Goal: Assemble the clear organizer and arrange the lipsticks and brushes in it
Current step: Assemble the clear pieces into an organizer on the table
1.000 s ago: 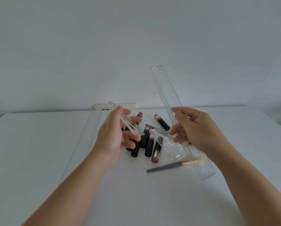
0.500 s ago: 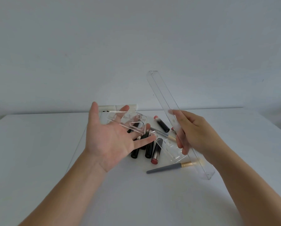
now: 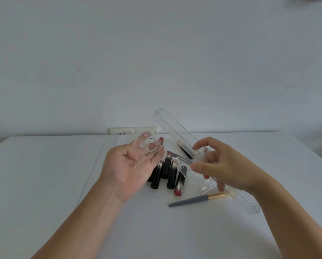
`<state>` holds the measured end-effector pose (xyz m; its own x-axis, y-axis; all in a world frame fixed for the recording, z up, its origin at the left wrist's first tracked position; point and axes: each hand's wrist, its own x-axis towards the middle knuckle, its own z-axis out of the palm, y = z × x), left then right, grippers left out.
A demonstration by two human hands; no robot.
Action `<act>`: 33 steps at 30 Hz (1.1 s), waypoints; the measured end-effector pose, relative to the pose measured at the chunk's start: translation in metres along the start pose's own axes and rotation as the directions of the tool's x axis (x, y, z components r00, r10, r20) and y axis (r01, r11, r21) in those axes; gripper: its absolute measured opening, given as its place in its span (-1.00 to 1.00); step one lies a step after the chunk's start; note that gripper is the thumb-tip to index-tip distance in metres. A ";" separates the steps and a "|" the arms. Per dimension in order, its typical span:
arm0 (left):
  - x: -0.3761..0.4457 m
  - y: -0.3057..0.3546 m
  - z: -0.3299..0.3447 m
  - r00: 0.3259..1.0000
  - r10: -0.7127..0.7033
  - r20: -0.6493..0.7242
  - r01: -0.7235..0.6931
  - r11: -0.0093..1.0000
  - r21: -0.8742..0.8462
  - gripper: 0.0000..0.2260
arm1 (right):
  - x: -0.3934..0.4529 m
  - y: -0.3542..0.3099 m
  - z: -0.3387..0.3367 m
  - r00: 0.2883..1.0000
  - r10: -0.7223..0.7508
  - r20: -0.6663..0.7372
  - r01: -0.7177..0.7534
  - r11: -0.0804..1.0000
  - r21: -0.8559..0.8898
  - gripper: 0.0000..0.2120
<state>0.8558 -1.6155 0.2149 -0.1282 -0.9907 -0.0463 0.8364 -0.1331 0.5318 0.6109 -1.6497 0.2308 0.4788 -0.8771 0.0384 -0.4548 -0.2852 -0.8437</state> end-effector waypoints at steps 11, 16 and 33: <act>-0.002 0.000 0.002 0.984 -0.174 0.042 0.166 0.974 0.152 -0.65 | -0.001 0.007 -0.001 0.999 -0.033 -0.037 0.030 0.997 -0.077 -0.59; -0.001 0.006 -0.004 0.997 -0.061 0.043 0.044 0.945 0.323 -0.63 | -0.002 0.010 -0.007 0.999 -0.042 -0.032 0.038 0.994 -0.103 -0.57; -0.002 0.009 0.002 0.976 0.215 0.034 -0.145 0.526 0.838 -0.61 | -0.003 0.021 -0.016 0.988 -0.151 -0.013 0.145 0.963 -0.228 -0.53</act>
<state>0.8619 -1.6145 0.2217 0.0363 -0.9945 0.0979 0.0123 0.0984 0.9951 0.5882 -1.6596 0.2218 0.5322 -0.8288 0.1728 -0.5398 -0.4894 -0.6849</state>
